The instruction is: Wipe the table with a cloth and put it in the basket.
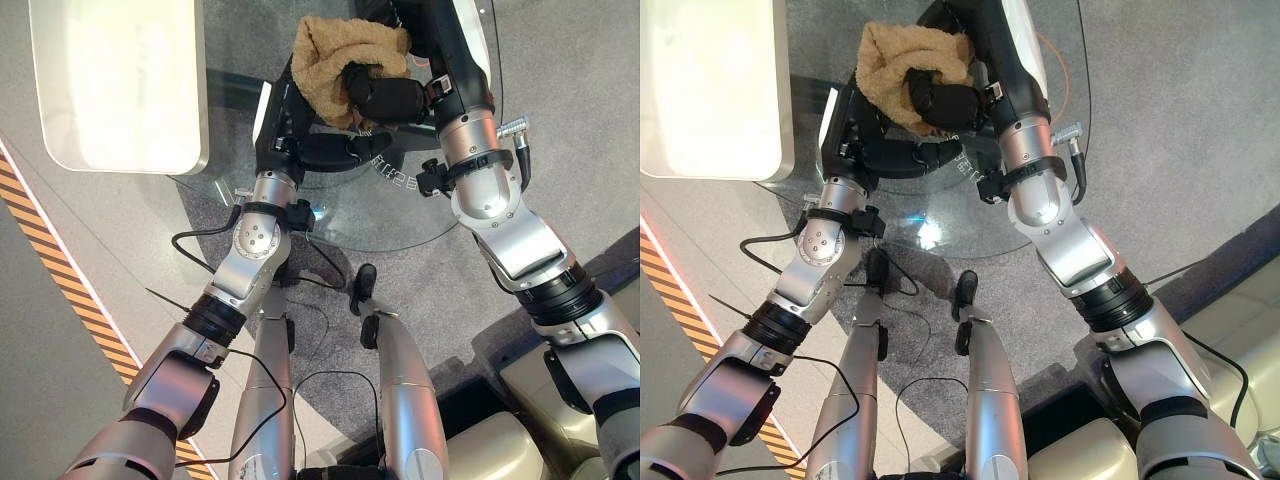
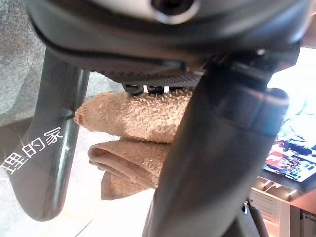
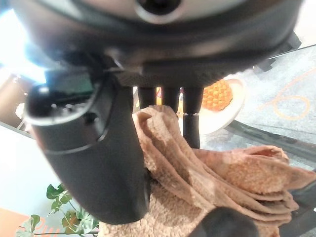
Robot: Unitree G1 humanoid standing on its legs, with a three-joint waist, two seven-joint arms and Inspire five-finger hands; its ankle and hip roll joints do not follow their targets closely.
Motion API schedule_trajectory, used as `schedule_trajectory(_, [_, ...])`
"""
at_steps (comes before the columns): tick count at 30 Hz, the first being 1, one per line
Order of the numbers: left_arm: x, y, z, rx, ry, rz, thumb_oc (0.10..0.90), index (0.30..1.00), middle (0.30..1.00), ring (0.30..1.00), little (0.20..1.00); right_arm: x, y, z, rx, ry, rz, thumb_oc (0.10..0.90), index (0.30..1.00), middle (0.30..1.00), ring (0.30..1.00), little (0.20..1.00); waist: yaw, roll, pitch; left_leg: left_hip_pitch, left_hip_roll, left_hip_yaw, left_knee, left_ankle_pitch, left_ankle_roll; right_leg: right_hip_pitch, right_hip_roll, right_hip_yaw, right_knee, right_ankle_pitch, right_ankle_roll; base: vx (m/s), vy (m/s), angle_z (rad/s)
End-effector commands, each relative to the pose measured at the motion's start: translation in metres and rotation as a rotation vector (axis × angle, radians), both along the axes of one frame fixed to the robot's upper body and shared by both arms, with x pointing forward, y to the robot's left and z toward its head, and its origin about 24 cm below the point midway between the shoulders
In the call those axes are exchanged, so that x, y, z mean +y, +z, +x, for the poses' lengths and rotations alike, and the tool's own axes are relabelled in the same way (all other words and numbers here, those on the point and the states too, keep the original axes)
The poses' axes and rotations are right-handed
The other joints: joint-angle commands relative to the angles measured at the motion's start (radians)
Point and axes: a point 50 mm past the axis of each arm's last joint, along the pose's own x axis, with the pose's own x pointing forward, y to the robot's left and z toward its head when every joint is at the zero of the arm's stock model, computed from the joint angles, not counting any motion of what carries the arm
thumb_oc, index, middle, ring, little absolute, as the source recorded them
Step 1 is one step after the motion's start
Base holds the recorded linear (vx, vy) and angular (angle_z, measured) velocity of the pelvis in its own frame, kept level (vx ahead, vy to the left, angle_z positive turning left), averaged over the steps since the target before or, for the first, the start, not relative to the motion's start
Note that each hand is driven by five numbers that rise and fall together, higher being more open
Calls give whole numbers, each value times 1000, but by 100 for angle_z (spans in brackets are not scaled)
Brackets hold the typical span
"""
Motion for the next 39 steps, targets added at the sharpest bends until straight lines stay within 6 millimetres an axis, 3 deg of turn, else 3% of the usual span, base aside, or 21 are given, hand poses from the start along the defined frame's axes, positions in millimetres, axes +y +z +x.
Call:
schedule_trajectory(1, [-31,57,-19,-276,-111,5,800,900,900,900,900,42,94,-81,-470,329,87,100,300,300,300,200,5,-65,-24,92,-74,116,65,-144,84,104,123,28,-186,118,9,0,0,0])
schedule_trajectory(6, [-34,57,-19,-270,-122,-15,800,900,900,900,900,44,94,-81,-469,334,83,100,300,300,300,200,5,-68,-24,91,-73,116,66,-145,84,104,123,27,-187,118,9,0,0,0])
schedule_trajectory(7, [-34,57,-20,-271,-119,-17,759,865,865,865,859,45,94,-81,-469,334,83,100,300,300,300,200,5,-68,-24,90,-73,116,66,-145,84,104,123,27,-187,119,9,0,0,0])
schedule_trajectory(8, [-35,57,-20,-274,-119,-16,657,778,778,778,757,45,95,-81,-469,335,82,100,300,300,300,200,6,-68,-24,88,-73,115,68,-145,84,102,123,27,-185,119,9,0,0,0])
schedule_trajectory(9, [-35,57,-20,-275,-117,-15,473,620,620,620,573,45,95,-81,-469,336,83,100,300,300,300,200,6,-69,-24,87,-73,115,69,-145,84,101,124,27,-185,118,9,0,0,0])
schedule_trajectory(11, [-35,57,-20,-282,-110,-11,309,479,479,479,409,46,95,-82,-469,339,85,100,300,300,300,200,6,-70,-24,88,-73,114,68,-144,84,102,125,28,-186,119,9,0,0,0])
schedule_trajectory(12, [-35,58,-20,-284,-110,-8,100,300,300,300,200,46,95,-82,-469,339,86,100,300,300,300,200,6,-71,-24,87,-73,113,68,-145,84,101,125,28,-185,119,9,0,0,0])
schedule_trajectory(39, [-38,60,-22,-302,-114,-13,100,300,300,300,200,49,95,-83,-478,352,85,100,300,300,300,200,6,-70,-24,92,-72,115,64,-142,83,108,123,29,-192,122,10,0,0,0])
